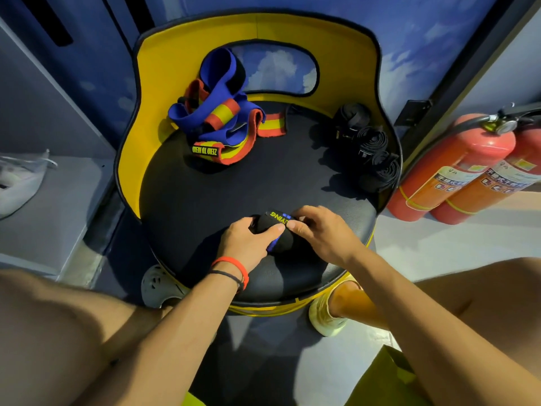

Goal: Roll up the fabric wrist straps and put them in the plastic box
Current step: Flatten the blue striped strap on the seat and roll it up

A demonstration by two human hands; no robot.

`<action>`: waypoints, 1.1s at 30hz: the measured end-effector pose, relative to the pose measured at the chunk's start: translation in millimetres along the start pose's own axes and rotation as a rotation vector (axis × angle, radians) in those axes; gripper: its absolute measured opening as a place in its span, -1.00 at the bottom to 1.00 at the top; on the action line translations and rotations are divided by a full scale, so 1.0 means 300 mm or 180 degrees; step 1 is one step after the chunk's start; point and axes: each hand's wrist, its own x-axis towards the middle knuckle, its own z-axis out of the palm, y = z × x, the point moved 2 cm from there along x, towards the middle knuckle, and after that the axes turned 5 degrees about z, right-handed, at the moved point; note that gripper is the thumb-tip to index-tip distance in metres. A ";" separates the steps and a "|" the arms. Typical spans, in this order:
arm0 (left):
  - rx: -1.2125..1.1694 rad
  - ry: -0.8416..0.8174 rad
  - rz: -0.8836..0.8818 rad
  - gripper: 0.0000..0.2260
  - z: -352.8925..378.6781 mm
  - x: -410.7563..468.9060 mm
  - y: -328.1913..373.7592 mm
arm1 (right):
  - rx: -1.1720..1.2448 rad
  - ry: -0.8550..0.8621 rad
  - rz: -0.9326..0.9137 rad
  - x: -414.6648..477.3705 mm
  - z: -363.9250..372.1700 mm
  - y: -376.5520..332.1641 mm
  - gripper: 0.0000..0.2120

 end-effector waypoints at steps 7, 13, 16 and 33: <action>-0.0736 -0.0285 -0.0075 -0.79 0.023 0.017 0.029 | 0.0151 -0.0280 0.0071 0.001 -0.024 0.029 -0.66; -0.0029 -0.0173 0.0653 -0.32 0.011 0.033 0.074 | 0.0798 -0.0101 -0.0012 -0.007 -0.032 0.032 -0.66; 0.0322 -0.0146 0.1003 -0.16 0.007 0.040 0.091 | 0.0909 0.0081 0.0028 0.004 -0.020 0.040 -0.66; 0.1506 -0.0347 0.2082 -0.45 0.041 0.126 0.186 | 0.0221 0.0456 -0.0263 0.033 -0.115 0.010 -0.58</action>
